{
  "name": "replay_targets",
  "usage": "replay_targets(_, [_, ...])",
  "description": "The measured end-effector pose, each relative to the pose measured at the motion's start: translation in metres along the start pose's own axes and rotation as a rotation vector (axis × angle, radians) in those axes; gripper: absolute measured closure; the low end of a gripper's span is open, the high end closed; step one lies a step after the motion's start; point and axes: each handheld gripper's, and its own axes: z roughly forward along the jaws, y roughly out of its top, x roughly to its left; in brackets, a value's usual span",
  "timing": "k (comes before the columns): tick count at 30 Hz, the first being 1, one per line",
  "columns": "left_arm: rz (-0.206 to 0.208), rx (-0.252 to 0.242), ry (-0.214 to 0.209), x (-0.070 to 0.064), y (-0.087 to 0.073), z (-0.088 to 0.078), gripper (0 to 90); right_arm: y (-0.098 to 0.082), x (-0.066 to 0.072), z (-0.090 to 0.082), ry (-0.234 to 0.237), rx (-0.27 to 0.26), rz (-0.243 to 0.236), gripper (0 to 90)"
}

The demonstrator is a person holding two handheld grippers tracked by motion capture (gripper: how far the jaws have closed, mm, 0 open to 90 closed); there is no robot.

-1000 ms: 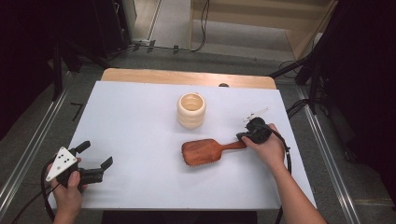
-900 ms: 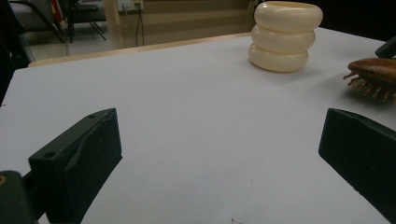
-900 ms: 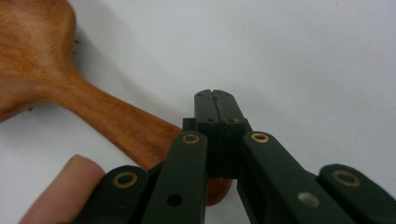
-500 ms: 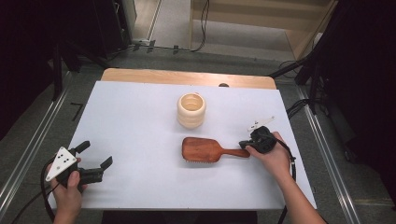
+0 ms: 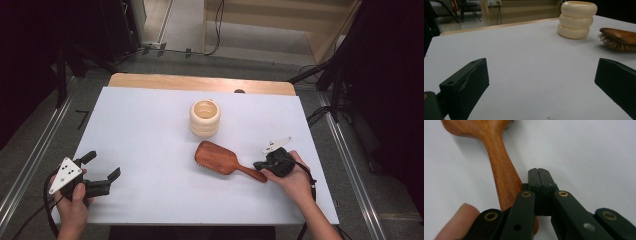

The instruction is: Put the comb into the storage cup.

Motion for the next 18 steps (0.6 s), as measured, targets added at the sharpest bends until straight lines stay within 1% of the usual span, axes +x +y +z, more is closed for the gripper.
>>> replay_targets(1, [0.0,0.001,0.001,0.0,0.0,0.0,0.0,0.0,0.001,0.0,0.002,0.001,-0.007,88.4])
replay_targets(3, [0.001,0.002,0.001,0.0,0.0,0.0,0.0,0.0,0.002,-0.001,0.003,0.004,-0.006,88.4])
replay_targets(4, [-0.001,0.0,0.0,0.0,0.0,0.0,0.0,0.0,0.002,-0.002,0.001,0.002,-0.016,88.3])
replay_targets(5, [0.0,0.0,0.0,0.0,0.0,0.0,0.0,0.001,0.002,-0.004,-0.016,-0.01,-0.02,79.9])
replay_targets(6, [-0.001,0.0,0.0,0.0,0.0,0.0,0.0,0.001,0.002,-0.004,-0.016,-0.01,-0.02,79.9])
replay_targets(7, [0.001,0.001,0.0,0.0,0.0,0.0,0.0,0.002,0.001,-0.006,-0.028,-0.024,-0.013,71.3])
replay_targets(8, [0.001,0.002,0.0,0.0,0.0,0.0,0.0,0.006,0.001,-0.011,-0.024,-0.045,-0.003,60.1])
replay_targets(9, [0.001,0.002,0.0,0.0,0.0,0.0,0.0,0.008,0.002,-0.012,-0.023,-0.049,-0.008,55.6])
replay_targets(10, [0.001,0.002,0.001,0.0,0.0,0.0,0.0,0.01,0.003,-0.014,-0.016,-0.051,-0.016,48.4])
replay_targets(11, [0.0,0.001,0.001,0.0,0.0,0.0,0.0,0.01,0.003,-0.014,-0.016,-0.051,-0.016,48.4])
replay_targets(12, [0.001,0.001,0.0,0.0,0.0,0.0,0.0,0.016,0.006,-0.017,0.012,-0.043,-0.045,36.9])
replay_targets(13, [0.0,0.001,0.0,0.0,0.0,0.0,0.0,0.019,0.009,-0.018,0.01,-0.035,-0.061,27.9])
replay_targets(14, [0.001,0.001,0.0,0.0,0.0,0.0,0.0,0.019,0.009,-0.018,0.01,-0.035,-0.061,27.9])
replay_targets(15, [0.001,0.001,0.0,0.0,0.0,0.0,0.0,0.026,0.013,-0.018,0.017,-0.018,-0.087,4.1])
replay_targets(16, [0.0,0.001,0.001,0.0,0.0,0.0,0.0,0.026,0.013,-0.018,0.017,-0.018,-0.087,4.1])
replay_targets(17, [0.0,0.002,0.001,0.0,0.0,0.0,0.0,0.031,0.02,-0.018,-0.051,-0.017,-0.114,0.0])
replay_targets(18, [0.0,0.0,0.0,0.0,0.0,0.0,0.0,0.031,0.02,-0.018,-0.051,-0.017,-0.114,0.0])
